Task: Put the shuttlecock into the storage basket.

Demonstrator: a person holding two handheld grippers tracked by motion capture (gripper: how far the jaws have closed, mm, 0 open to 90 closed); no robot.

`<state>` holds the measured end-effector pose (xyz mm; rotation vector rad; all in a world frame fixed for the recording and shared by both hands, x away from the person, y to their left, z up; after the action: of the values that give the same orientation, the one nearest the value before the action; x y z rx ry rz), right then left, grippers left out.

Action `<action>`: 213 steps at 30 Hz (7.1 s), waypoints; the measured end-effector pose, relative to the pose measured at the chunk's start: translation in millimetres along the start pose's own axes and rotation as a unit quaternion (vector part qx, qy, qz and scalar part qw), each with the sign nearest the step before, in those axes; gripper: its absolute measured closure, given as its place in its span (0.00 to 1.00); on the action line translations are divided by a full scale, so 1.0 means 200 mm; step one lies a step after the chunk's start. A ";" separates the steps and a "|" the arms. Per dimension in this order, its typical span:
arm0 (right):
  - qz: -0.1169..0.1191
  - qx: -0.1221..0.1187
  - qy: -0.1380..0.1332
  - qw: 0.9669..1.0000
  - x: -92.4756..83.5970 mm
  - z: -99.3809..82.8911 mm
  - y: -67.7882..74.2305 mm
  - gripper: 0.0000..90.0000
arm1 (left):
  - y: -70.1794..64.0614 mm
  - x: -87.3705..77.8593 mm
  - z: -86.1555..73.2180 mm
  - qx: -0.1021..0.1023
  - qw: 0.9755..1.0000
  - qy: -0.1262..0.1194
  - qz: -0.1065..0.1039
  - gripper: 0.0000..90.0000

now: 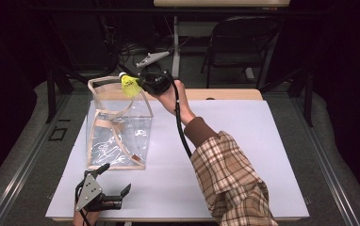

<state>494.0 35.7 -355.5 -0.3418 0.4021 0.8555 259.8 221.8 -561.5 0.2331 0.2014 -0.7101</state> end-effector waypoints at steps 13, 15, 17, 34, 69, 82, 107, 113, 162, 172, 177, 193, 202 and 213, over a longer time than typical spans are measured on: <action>-0.002 0.001 0.005 1.000 0.03 0.01 0.01 1.00 | 0.00 0.00 0.00 0.001 1.000 0.000 0.000 0.01; -0.002 0.004 0.007 1.000 0.04 0.00 0.01 1.00 | 0.00 0.00 0.00 0.002 1.000 0.001 -0.001 0.01; -0.003 0.005 0.008 1.000 0.05 0.00 0.01 1.00 | 0.00 0.00 0.00 0.000 1.000 0.000 0.000 0.01; -0.005 0.005 0.020 1.000 0.12 0.01 0.06 1.00 | 0.00 -0.01 0.00 0.000 1.000 -0.002 0.000 0.01; 0.011 0.055 0.023 0.998 0.02 -0.12 -0.03 0.33 | 0.00 -0.01 0.00 -0.001 1.000 0.000 -0.002 0.01; 0.019 0.061 0.021 0.998 -0.10 -0.25 -0.07 0.14 | -0.01 0.00 0.00 0.001 1.000 0.002 -0.001 0.01; 0.007 0.052 0.020 0.998 -0.27 -0.42 -0.12 0.07 | -0.01 0.01 0.00 0.003 1.000 0.004 -0.001 0.01; 0.007 0.048 0.016 0.999 -0.32 -0.46 -0.11 0.06 | -0.01 0.01 0.00 0.003 1.000 0.004 -0.002 0.01; -0.031 0.034 -0.010 0.999 -0.71 -0.86 -0.09 0.04 | -0.01 0.01 0.00 0.004 1.000 0.006 0.000 0.02; -0.040 0.037 -0.018 0.998 -0.78 -0.97 -0.09 0.04 | -0.01 0.01 0.00 0.003 1.000 0.007 0.000 0.02; -0.043 0.040 -0.019 0.998 -0.80 -1.02 -0.08 0.04 | -0.01 0.01 0.00 0.004 1.000 0.007 0.000 0.02; -0.050 0.037 -0.015 0.998 -0.86 -1.17 -0.01 0.04 | -0.01 0.01 0.00 0.004 1.000 0.008 0.000 0.02; -0.054 0.033 -0.015 0.998 -0.90 -1.23 0.01 0.04 | -0.01 0.01 0.00 0.003 1.000 0.009 0.002 0.02; -0.048 0.026 -0.009 0.998 -0.93 -1.34 0.08 0.04 | -0.01 0.01 0.00 0.003 1.000 0.010 0.002 0.02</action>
<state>317.4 -196.2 -502.2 -0.3029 0.3871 0.7535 260.3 219.3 -563.0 0.2468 0.2177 -0.7047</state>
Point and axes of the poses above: each handheld gripper's, and its own axes: x roughly forward along the jaws, z roughly out of its top, y roughly to its left, the point moved 3 cm from there along x, roughly forward along the jaws, and after that the axes turned 1 degree about -z, right-handed, at the moved point
